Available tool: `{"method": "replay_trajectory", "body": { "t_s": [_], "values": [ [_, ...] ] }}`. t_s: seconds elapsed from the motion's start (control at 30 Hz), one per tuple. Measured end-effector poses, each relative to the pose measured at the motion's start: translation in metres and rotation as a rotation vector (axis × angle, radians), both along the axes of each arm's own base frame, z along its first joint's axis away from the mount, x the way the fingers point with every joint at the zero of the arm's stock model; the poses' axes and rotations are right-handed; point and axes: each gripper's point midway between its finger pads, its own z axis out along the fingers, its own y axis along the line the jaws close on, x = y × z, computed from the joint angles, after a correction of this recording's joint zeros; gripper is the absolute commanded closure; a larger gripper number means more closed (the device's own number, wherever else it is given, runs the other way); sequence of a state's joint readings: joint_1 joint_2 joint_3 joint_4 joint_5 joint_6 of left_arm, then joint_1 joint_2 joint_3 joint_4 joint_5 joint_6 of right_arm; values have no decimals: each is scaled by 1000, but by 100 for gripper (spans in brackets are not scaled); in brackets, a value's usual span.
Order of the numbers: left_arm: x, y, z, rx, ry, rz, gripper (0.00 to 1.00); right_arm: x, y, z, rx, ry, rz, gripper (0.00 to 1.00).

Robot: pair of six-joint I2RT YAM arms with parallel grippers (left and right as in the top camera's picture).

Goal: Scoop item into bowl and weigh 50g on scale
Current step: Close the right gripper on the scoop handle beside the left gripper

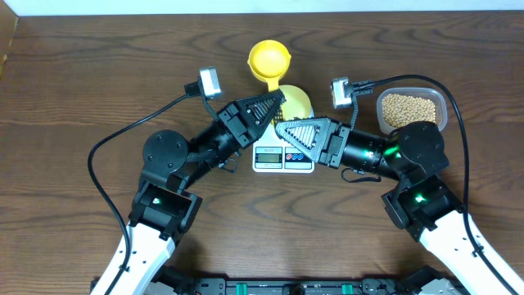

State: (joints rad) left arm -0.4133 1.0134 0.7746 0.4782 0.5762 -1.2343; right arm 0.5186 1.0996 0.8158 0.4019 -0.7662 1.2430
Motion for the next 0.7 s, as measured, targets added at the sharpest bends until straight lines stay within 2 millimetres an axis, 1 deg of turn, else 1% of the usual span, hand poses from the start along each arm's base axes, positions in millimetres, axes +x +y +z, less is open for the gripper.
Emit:
{"method": "replay_trajectory", "body": {
  "t_s": [0.13, 0.27, 0.3, 0.33, 0.43, 0.47, 0.5, 0.7],
  "values": [
    [-6, -8, 0, 0, 1, -26, 93, 0, 0, 0, 0, 0, 0, 74],
    [-3, -10, -5, 6, 13, -28, 93, 0, 0, 0, -1, 2, 0, 79],
    [-2, -10, -6, 7, 16, -28, 93, 0, 0, -1, -1, 4, 1, 81],
    [-2, -10, -6, 7, 17, -25, 93, 0, 0, -1, -3, 7, 0, 87],
    [-1, -9, -6, 7, 18, -20, 93, 1, 0, -6, -13, 28, 0, 90],
    [-1, -9, -6, 7, 17, -21, 93, 1, 0, -7, -17, 34, 0, 95],
    [-1, -9, -6, 7, 17, -21, 93, 1, 0, -8, -19, 38, 1, 98],
    [-1, -9, -6, 5, 15, -21, 93, 1, 0, -10, -25, 42, -1, 99]
  ]
}}
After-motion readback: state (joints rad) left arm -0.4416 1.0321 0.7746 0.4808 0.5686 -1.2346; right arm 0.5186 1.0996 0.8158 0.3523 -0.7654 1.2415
